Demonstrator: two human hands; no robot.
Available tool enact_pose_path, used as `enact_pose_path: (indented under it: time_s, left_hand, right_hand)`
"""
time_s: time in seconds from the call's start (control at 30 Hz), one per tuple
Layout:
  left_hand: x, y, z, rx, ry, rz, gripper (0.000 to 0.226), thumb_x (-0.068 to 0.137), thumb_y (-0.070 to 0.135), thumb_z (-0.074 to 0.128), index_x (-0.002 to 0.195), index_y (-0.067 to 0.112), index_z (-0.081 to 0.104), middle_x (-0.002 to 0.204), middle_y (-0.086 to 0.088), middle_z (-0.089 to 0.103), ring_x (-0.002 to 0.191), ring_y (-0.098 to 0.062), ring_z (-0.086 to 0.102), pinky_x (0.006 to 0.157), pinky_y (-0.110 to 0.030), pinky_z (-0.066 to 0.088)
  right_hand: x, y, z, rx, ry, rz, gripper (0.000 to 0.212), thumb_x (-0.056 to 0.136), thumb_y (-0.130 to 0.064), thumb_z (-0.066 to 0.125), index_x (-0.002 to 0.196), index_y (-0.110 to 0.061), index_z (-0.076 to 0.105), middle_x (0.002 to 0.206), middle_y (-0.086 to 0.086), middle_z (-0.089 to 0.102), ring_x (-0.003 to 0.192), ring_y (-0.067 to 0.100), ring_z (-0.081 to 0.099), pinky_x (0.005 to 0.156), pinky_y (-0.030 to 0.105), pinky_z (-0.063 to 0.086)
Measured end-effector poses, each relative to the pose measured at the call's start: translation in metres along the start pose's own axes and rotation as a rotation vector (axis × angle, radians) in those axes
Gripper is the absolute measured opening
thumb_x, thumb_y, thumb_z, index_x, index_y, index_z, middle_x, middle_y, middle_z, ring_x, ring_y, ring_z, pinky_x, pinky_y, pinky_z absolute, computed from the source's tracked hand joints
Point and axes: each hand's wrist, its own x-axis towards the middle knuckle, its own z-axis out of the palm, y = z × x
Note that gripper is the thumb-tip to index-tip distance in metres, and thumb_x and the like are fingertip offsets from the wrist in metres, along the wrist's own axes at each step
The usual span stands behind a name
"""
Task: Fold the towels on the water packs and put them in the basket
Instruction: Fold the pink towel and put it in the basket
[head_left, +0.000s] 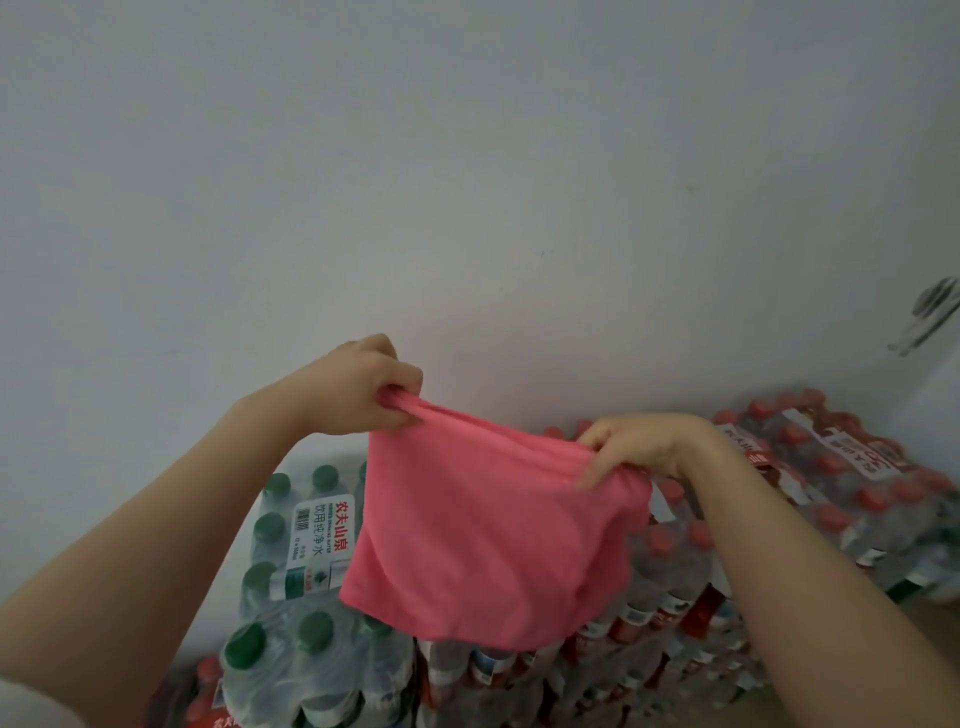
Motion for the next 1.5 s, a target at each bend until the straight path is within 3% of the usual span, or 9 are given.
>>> enact_pose_path:
  time_s: [0.17,0.3,0.57,0.73,0.9,1.1,1.2,1.33,1.5]
  left_hand:
    - [0.006,0.022,0.012,0.285,-0.130,0.200,0.061,0.063,0.061,0.016,0.090,0.032,0.063,0.083,0.018,0.052,0.095,-0.006,0.029,0.093,-0.027,0.019]
    - [0.004,0.032,0.017,0.330,-0.168,0.285,0.070,0.072,0.051,0.003,0.092,0.026,0.064,0.098,0.012,0.058,0.106,-0.015,0.038,0.098,-0.030,0.024]
    - [0.003,0.042,0.019,0.338,-0.076,0.485,0.033,0.084,0.038,0.028,0.082,0.024,0.058,0.084,0.006,0.061,0.092,-0.021,0.053,0.078,-0.032,0.042]
    - [0.005,0.038,0.040,0.439,-0.238,0.210,0.020,0.097,0.016,0.031,0.113,0.017,0.043,0.110,-0.001,0.058,0.103,-0.022,0.045,0.090,-0.031,0.034]
    - [0.003,0.013,0.056,0.149,-0.157,-0.078,0.024,0.098,0.026,0.036,0.116,0.013,0.046,0.112,-0.008,0.059,0.098,-0.027,0.054,0.081,-0.033,0.040]
    - [-0.001,0.024,0.076,-0.152,0.184,-0.088,0.041,0.087,0.040,0.033,0.099,0.008,0.057,0.100,-0.008,0.063,0.086,-0.029,0.060,0.072,-0.036,0.046]
    - [0.001,0.029,0.075,-0.522,0.338,-0.188,0.004,0.089,0.015,0.057,0.090,0.012,0.057,0.082,0.002,0.059,0.067,-0.007,0.058,0.063,-0.022,0.044]
    - [-0.006,0.032,0.081,-1.202,0.354,-0.472,0.009,0.088,0.017,0.060,0.096,0.019,0.056,0.090,0.002,0.062,0.069,-0.010,0.058,0.063,-0.019,0.046]
    - [-0.011,0.031,0.098,-1.004,0.162,-0.465,0.012,0.081,0.019,0.068,0.083,0.009,0.062,0.069,0.006,0.057,0.062,-0.004,0.049,0.062,-0.018,0.040]
  right_hand:
    - [0.020,-0.018,-0.004,-0.852,0.461,0.109,0.030,0.075,-0.032,0.067,0.056,-0.019,0.048,0.062,-0.008,0.046,0.077,0.017,0.047,0.081,0.034,0.037]
    - [0.032,-0.016,-0.002,-0.833,0.636,-0.061,0.025,0.084,-0.032,0.058,0.071,-0.013,0.067,0.078,0.014,0.064,0.082,0.032,0.060,0.065,0.028,0.037]
    - [0.051,0.005,0.000,-0.720,0.461,-0.074,0.021,0.077,-0.023,0.064,0.057,-0.017,0.066,0.047,-0.007,0.050,0.057,0.015,0.051,0.055,0.025,0.037]
    - [0.061,0.008,0.009,-0.928,0.896,0.062,0.025,0.085,-0.026,0.052,0.099,-0.015,0.070,0.106,0.014,0.067,0.103,0.033,0.061,0.087,0.035,0.044]
    - [0.061,0.002,0.022,-0.885,0.539,0.021,0.028,0.079,-0.022,0.058,0.106,-0.021,0.067,0.114,0.009,0.065,0.105,0.028,0.060,0.088,0.033,0.045]
    - [0.055,-0.039,0.083,-0.358,0.397,-0.626,0.041,0.076,-0.021,0.072,0.112,-0.015,0.054,0.112,0.000,0.060,0.102,0.012,0.055,0.091,0.032,0.044]
    - [0.063,-0.043,0.098,-0.221,0.503,-0.672,0.022,0.078,-0.023,0.071,0.092,-0.019,0.055,0.081,-0.006,0.060,0.076,0.012,0.057,0.070,0.032,0.045]
    - [0.067,-0.030,0.094,0.161,0.444,-0.650,0.019,0.077,-0.018,0.070,0.073,-0.029,0.055,0.068,-0.016,0.052,0.067,0.002,0.047,0.068,0.022,0.040]
    - [0.059,-0.021,0.085,0.472,0.306,-0.620,0.031,0.078,0.006,0.064,0.067,-0.020,0.049,0.078,-0.006,0.057,0.071,0.003,0.052,0.068,0.015,0.043]
